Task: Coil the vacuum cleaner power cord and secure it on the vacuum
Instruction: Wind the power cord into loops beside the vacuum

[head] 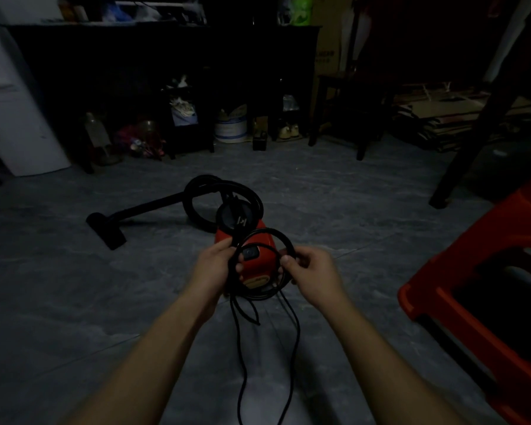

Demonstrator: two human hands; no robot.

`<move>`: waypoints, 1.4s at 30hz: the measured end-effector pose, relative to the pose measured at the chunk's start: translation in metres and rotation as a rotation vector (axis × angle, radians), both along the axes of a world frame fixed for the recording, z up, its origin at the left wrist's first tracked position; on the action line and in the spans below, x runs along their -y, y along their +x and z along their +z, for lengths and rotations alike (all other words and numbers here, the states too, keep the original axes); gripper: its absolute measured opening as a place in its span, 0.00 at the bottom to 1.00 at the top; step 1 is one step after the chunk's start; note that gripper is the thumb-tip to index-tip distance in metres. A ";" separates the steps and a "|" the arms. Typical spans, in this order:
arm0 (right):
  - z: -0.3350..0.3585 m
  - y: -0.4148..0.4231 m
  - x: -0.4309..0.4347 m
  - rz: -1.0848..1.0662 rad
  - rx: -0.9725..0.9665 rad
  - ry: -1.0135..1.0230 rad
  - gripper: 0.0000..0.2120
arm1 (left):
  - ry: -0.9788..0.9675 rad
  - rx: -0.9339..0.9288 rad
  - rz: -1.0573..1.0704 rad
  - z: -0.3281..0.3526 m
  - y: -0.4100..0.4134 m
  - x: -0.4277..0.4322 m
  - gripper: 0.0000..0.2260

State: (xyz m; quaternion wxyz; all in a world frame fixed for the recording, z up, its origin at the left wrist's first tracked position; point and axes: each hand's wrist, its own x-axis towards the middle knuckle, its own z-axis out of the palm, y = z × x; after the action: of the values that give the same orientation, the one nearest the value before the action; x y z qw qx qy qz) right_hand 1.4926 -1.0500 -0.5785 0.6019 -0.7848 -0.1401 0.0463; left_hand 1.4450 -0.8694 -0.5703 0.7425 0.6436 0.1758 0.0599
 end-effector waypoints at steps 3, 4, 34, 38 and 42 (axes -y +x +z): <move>0.000 0.003 0.002 -0.005 0.007 -0.009 0.10 | 0.011 -0.008 -0.021 0.001 0.001 0.000 0.14; -0.001 0.004 0.003 -0.010 0.008 -0.015 0.10 | 0.030 -0.018 -0.029 0.001 0.000 0.000 0.15; 0.020 -0.002 0.001 0.044 -0.003 0.086 0.14 | 0.456 0.128 0.045 0.007 -0.012 0.000 0.08; 0.014 0.000 0.001 0.063 -0.073 0.121 0.11 | 0.228 0.090 0.202 0.011 -0.008 -0.002 0.06; -0.002 0.004 -0.002 0.105 -0.130 0.013 0.08 | -0.018 0.109 0.343 0.022 -0.010 -0.004 0.03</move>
State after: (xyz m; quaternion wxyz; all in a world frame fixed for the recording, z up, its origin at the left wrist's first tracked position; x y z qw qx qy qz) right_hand 1.4970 -1.0482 -0.5808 0.6116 -0.7678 -0.1420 0.1277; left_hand 1.4350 -0.8649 -0.5487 0.7356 0.5931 0.2430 0.2192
